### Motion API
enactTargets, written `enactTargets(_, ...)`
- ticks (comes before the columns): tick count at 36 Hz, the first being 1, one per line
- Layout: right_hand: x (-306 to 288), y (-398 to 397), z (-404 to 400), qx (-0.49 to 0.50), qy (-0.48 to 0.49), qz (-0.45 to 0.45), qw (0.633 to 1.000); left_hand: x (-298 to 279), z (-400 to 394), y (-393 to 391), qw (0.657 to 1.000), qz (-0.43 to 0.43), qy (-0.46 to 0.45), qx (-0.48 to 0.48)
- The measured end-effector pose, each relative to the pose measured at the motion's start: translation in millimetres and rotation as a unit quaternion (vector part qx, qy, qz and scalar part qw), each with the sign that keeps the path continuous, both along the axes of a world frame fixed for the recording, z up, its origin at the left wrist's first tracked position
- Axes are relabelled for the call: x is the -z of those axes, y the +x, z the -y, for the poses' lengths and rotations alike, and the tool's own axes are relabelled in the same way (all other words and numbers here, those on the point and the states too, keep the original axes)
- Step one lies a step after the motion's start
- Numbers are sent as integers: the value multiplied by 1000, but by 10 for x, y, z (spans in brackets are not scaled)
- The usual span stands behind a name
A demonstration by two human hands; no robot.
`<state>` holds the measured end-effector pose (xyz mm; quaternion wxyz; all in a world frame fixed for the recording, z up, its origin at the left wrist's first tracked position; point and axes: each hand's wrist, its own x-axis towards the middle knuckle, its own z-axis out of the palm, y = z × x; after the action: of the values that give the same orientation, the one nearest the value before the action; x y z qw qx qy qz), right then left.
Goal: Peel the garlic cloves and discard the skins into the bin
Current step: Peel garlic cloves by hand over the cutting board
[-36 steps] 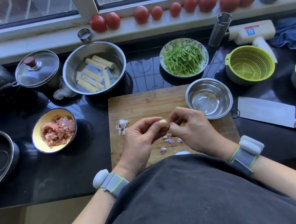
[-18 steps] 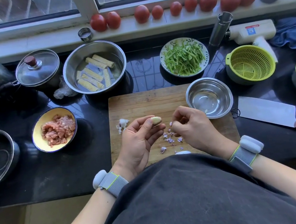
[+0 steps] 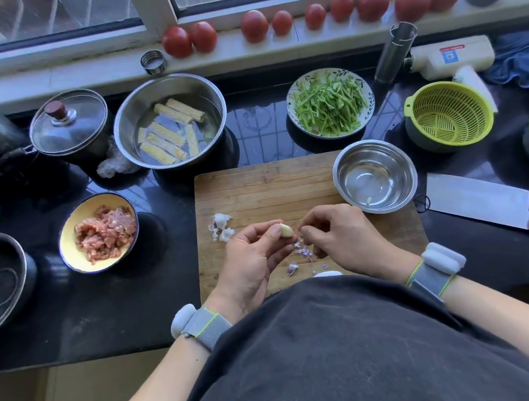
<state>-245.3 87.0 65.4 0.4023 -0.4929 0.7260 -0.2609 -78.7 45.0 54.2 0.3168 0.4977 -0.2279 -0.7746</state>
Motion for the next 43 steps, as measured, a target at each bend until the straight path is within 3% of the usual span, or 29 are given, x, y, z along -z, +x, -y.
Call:
enactTargets(15, -79, 59, 14, 10, 4, 41, 999, -43, -27, -32, 995, 59, -78, 24)
enactTargets(30, 14, 54, 19, -10, -43, -48, 998, -60, -40, -58, 991, 70, -109, 43)
enactTargets(43, -5, 83, 10, 33, -23, 110, 993, 6, -19, -42, 997, 29, -72, 30)
